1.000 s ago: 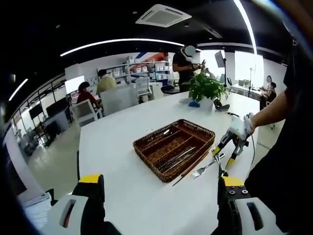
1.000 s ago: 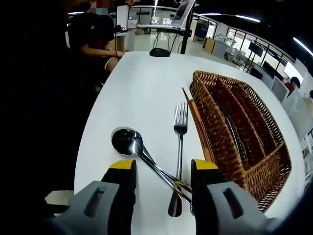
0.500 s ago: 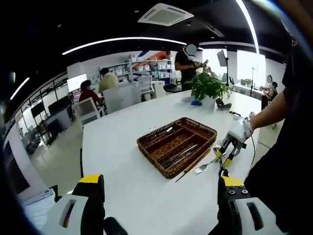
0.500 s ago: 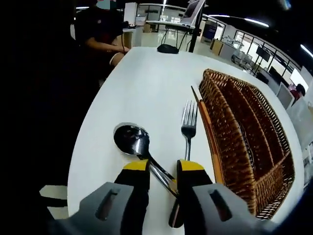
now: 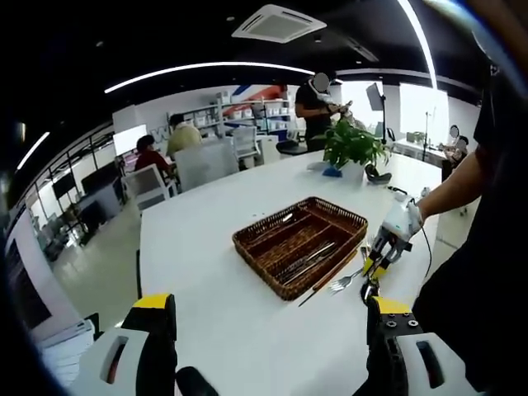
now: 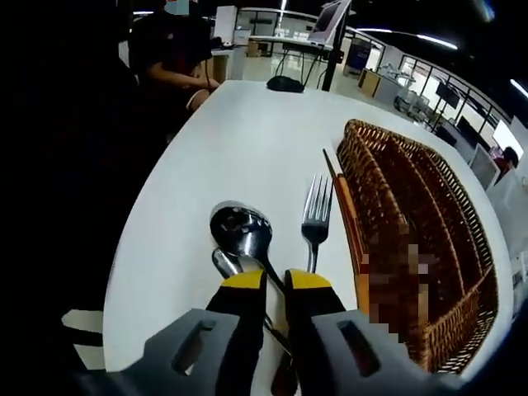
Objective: Arrange the knives, forks, and spoons in their matching storage slots by inserting each utensil handle-first until every utensil is classified and aligned in the correct compartment
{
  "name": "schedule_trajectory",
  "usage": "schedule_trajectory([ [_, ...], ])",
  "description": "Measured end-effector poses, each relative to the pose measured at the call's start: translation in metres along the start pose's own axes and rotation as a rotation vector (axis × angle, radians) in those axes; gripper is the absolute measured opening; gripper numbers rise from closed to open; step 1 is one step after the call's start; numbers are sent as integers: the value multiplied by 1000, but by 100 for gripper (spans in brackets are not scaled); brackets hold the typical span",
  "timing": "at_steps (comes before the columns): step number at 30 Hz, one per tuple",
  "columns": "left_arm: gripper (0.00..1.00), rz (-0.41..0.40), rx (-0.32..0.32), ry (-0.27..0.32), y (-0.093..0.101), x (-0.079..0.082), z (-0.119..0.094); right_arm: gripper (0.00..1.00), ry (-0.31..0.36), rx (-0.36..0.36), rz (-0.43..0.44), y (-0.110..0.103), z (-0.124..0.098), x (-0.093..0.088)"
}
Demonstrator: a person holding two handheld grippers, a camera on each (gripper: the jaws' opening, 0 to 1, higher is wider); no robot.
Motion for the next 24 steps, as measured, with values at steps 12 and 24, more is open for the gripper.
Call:
schedule_trajectory([
  [12, 100, -10, 4, -17, -2, -4, 3, 3, 11, 90, -35, 3, 4, 7],
  [24, 100, -19, 8, -30, -4, -8, 7, 0, -43, 144, -130, 7, 8, 10],
])
Point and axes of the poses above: the point that each gripper's makers call its tool centre point, and the gripper's own axes: z roughly forward along the fingers, y roughly to its right, x roughly out of its top, the point moved 1 cm from there along -z, roughly backward along the fingers, and after that the axes turned 15 degrees about x, right-handed, at the moved point
